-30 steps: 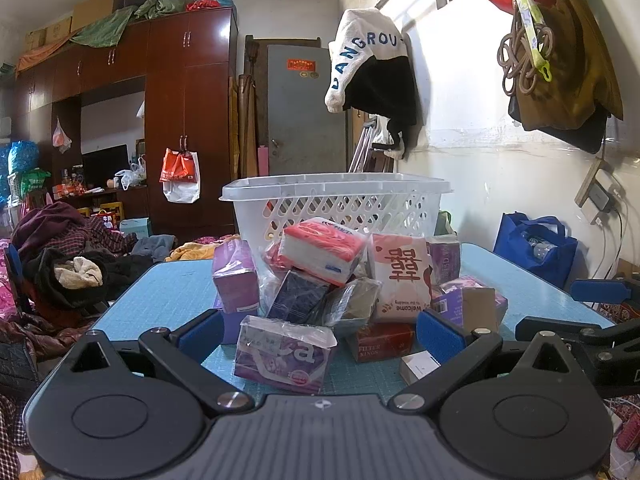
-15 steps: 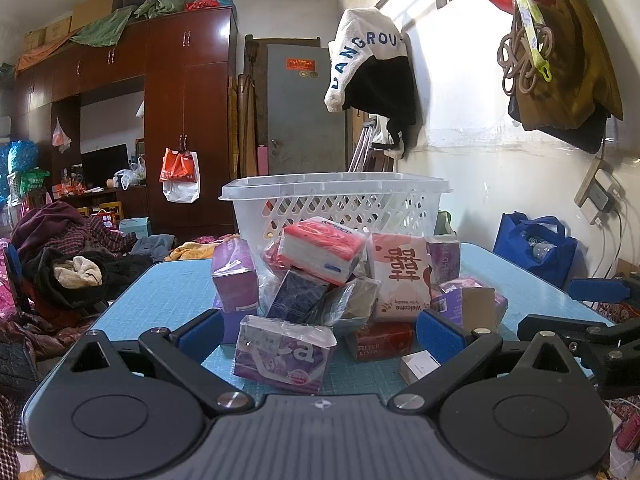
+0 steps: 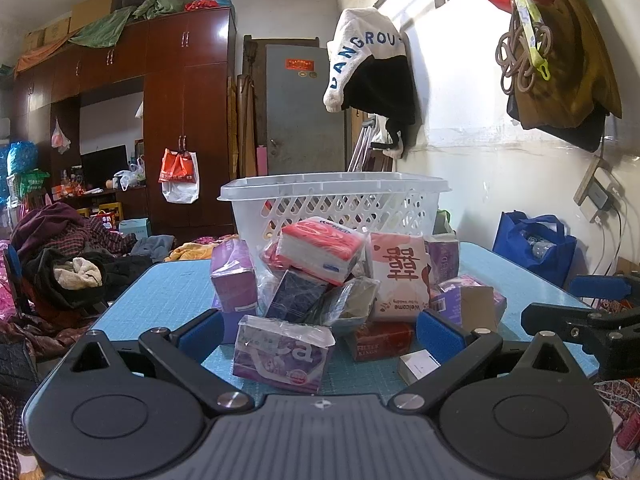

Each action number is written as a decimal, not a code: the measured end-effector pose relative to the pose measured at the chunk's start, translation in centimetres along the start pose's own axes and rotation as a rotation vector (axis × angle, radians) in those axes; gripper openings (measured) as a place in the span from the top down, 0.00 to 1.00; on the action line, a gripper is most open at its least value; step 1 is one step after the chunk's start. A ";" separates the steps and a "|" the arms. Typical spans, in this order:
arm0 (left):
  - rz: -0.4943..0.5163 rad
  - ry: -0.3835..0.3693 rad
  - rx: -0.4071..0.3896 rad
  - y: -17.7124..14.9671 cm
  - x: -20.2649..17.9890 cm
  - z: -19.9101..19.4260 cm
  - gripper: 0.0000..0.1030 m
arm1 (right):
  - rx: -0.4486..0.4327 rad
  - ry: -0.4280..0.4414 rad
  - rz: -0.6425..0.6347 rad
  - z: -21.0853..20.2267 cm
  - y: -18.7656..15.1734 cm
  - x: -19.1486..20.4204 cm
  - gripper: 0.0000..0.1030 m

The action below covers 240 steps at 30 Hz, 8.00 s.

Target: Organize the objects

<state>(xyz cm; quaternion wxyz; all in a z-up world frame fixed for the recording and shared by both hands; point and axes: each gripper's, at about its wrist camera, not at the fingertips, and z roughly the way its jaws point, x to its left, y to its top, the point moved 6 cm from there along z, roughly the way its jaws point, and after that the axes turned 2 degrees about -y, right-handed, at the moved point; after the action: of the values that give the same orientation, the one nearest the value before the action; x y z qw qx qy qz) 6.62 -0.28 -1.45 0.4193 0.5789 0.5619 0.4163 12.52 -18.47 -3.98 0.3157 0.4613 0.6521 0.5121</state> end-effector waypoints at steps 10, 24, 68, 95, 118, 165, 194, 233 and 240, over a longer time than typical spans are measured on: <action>0.004 -0.003 0.002 -0.1 -0.1 0.0 0.00 | -0.010 0.022 -0.010 0.0 0.1 0.3 0.00; 0.008 0.005 -0.012 -0.1 0.0 -0.2 0.02 | -0.030 -0.014 -0.022 -0.2 0.2 0.2 0.00; 0.233 -0.053 -0.028 3.8 0.5 7.8 0.19 | 0.063 -0.011 -0.074 4.5 -1.0 2.2 0.54; 0.053 -0.116 -0.178 8.6 4.2 6.0 0.44 | -0.071 0.001 -0.063 3.3 6.5 0.7 0.56; -0.026 -0.032 0.073 15.0 5.6 19.5 0.37 | 0.018 -0.045 -0.146 17.6 14.5 -0.6 0.39; 0.071 -0.081 -0.051 -4.6 4.6 4.1 0.26 | -0.013 0.118 -0.107 3.9 -3.4 3.5 0.36; 0.036 -0.058 -0.136 -1.5 6.4 1.6 0.33 | -0.136 0.047 -0.073 2.0 0.4 -1.0 0.36; -0.043 -0.123 0.003 14.5 5.6 15.6 0.12 | -0.121 0.034 -0.142 11.7 12.9 -1.6 0.00; -0.003 -0.038 -0.131 8.8 7.6 5.8 0.08 | -0.009 -0.011 -0.044 6.8 4.7 -4.4 0.00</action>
<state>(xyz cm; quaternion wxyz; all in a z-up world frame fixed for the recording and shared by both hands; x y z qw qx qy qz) 14.93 7.11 5.26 0.4677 0.5570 0.5263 0.4405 21.48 -19.79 -1.58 0.3328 0.4482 0.6580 0.5054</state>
